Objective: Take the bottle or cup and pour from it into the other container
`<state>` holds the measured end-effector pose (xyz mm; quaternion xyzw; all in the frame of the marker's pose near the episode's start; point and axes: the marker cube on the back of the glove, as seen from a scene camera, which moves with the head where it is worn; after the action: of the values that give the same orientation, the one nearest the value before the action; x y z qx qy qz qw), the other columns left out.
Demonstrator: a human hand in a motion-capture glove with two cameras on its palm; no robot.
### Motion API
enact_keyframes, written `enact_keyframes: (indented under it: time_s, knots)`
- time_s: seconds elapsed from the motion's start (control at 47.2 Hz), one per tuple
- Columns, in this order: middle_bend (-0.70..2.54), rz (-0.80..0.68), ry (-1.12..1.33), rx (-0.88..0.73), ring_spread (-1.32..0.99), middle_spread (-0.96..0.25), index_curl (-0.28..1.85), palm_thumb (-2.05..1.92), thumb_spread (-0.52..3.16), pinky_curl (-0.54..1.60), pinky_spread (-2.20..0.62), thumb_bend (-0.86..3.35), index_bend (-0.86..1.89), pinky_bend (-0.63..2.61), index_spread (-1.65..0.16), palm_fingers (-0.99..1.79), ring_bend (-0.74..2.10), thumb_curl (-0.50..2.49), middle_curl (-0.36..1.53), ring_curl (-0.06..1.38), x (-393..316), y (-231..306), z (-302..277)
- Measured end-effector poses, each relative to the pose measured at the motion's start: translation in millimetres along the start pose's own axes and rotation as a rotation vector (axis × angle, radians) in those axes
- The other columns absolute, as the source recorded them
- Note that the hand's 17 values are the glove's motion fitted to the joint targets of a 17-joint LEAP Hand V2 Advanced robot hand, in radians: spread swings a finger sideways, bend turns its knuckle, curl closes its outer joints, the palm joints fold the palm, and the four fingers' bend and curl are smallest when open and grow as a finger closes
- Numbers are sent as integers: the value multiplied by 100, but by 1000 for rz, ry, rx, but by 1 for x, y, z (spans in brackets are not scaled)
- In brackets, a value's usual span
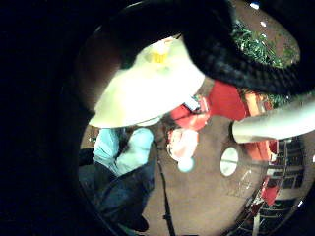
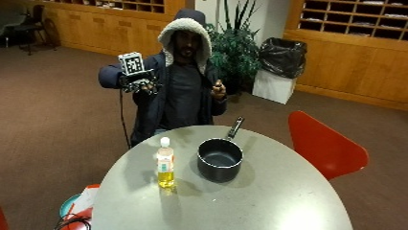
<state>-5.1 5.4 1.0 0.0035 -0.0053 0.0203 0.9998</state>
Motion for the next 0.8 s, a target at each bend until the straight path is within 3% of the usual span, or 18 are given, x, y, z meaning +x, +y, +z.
enact_keyframes:
  time_s: [0.064,0.148,0.191,0.254,0.296,0.508,0.614,0.699,0.805]
  knots:
    - [33,111,-4,6,9,-4,15,18,47,8,22,7,41,22,-25,42,15,9,10,3,-6,6,1]
    - [34,393,8,175,12,-5,20,19,61,12,29,4,42,21,-31,39,15,12,14,5,-11,-16,3]
    - [34,320,17,149,14,-5,22,20,66,14,31,2,41,21,-33,39,15,14,16,5,-7,-18,1]
    - [34,76,25,19,15,-6,24,21,72,16,33,0,40,21,-35,38,15,17,18,6,3,-6,-4]
    - [34,35,31,-8,15,-6,25,21,75,17,34,-1,40,20,-36,38,15,18,19,6,9,-6,-5]
    - [32,204,27,146,17,-6,29,22,81,21,37,-3,37,19,-39,36,16,24,24,7,43,-58,6]
    - [31,208,-49,211,18,-6,29,22,81,23,38,-3,32,21,-39,35,16,26,25,7,65,-92,18]
    - [30,169,-141,170,18,-6,30,23,81,25,38,-3,28,22,-40,33,16,27,26,8,83,-111,34]
    - [29,322,-242,284,18,-5,29,24,80,27,39,-3,22,25,-40,30,16,29,27,8,100,-157,64]
